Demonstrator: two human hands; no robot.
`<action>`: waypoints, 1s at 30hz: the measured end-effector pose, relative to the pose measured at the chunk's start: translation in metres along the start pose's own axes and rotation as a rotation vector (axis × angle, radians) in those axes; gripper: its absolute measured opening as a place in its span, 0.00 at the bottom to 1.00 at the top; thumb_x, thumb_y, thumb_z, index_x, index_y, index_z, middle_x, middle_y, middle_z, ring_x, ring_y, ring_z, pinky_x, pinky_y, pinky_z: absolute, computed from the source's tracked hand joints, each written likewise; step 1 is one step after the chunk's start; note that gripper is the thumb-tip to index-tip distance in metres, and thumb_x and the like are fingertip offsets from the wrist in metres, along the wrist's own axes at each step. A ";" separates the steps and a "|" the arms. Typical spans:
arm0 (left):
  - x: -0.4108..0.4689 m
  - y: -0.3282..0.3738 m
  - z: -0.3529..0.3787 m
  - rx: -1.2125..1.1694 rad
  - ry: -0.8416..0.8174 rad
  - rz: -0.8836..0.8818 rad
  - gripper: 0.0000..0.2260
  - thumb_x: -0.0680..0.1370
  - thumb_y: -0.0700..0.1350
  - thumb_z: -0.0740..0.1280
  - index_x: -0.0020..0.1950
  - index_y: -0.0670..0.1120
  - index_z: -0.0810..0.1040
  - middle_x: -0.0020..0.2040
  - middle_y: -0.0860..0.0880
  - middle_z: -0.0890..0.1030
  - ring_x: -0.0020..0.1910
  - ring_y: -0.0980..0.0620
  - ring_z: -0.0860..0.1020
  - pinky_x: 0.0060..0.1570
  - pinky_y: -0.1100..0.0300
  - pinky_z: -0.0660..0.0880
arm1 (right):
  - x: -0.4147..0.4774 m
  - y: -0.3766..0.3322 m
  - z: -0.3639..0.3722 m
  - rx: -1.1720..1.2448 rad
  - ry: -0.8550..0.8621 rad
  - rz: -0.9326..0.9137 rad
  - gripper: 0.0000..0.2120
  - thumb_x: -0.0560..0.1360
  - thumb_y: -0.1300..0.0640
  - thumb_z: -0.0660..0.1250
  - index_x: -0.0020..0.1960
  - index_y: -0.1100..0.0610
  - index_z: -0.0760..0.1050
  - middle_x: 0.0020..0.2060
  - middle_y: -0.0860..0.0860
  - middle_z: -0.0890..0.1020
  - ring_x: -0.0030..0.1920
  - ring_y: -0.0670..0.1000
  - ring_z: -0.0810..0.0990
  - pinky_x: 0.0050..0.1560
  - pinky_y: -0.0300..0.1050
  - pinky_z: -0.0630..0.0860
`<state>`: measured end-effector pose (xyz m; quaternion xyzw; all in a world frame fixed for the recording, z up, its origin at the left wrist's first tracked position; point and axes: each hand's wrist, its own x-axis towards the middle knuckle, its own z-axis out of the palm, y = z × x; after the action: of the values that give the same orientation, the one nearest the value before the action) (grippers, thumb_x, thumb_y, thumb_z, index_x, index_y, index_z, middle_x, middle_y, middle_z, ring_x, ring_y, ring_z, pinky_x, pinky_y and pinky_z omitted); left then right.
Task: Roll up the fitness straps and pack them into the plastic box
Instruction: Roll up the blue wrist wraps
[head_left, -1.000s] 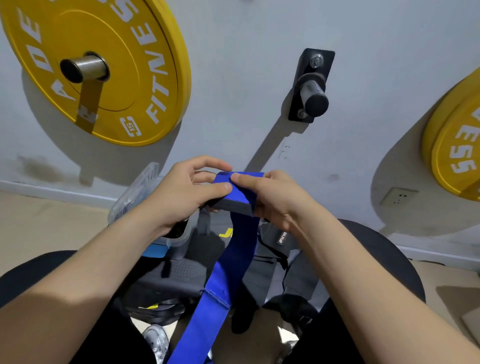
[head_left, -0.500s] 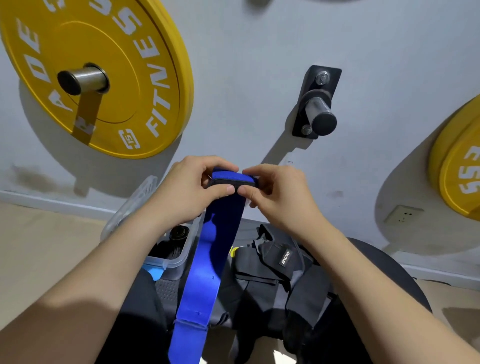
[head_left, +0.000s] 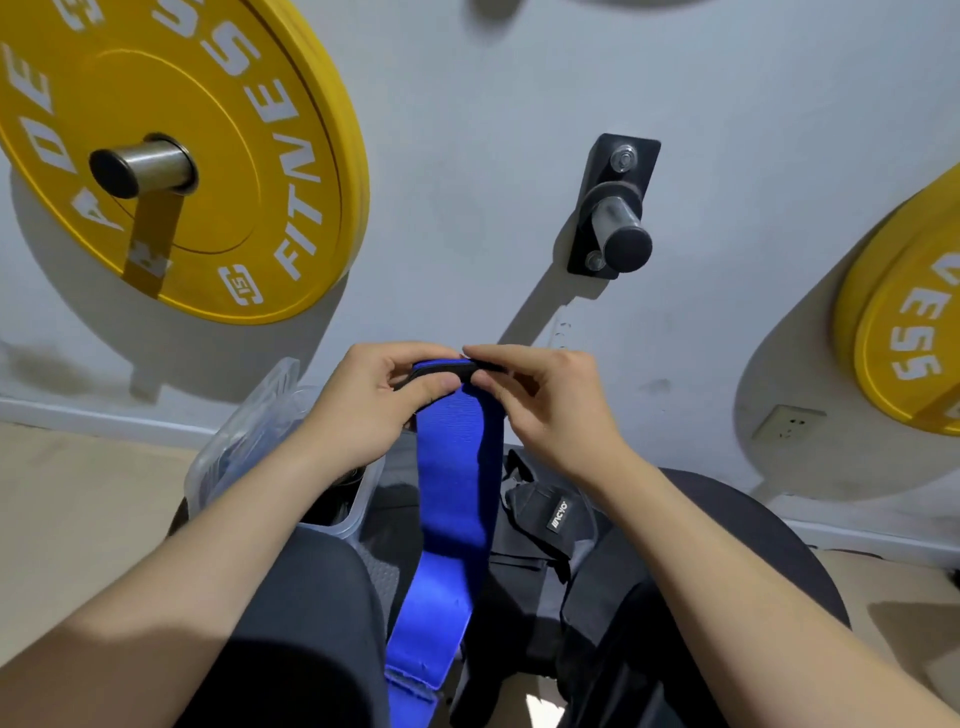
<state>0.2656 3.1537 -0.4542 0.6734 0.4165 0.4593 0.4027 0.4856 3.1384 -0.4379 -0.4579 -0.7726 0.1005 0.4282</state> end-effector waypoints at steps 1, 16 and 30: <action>0.000 -0.002 0.001 -0.022 -0.002 0.002 0.12 0.82 0.42 0.74 0.58 0.60 0.89 0.52 0.52 0.90 0.53 0.50 0.88 0.50 0.49 0.87 | -0.001 0.000 0.001 0.065 0.012 0.021 0.11 0.81 0.58 0.73 0.62 0.53 0.88 0.51 0.46 0.90 0.49 0.40 0.87 0.54 0.40 0.82; 0.030 0.017 0.010 0.060 -0.116 -0.166 0.12 0.76 0.42 0.81 0.58 0.52 0.89 0.48 0.50 0.90 0.47 0.52 0.89 0.40 0.61 0.84 | 0.006 0.036 -0.018 0.449 -0.163 0.322 0.11 0.78 0.59 0.79 0.60 0.53 0.86 0.42 0.58 0.88 0.38 0.50 0.83 0.38 0.45 0.81; 0.026 -0.003 0.004 -0.086 -0.152 -0.224 0.12 0.78 0.56 0.76 0.43 0.48 0.82 0.37 0.33 0.83 0.32 0.50 0.79 0.34 0.59 0.74 | 0.014 0.036 0.006 0.347 -0.280 0.205 0.06 0.80 0.65 0.73 0.50 0.56 0.78 0.41 0.58 0.87 0.40 0.67 0.83 0.36 0.56 0.79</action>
<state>0.2744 3.1780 -0.4511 0.6375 0.4373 0.3766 0.5104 0.5003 3.1708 -0.4534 -0.4352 -0.7448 0.3372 0.3770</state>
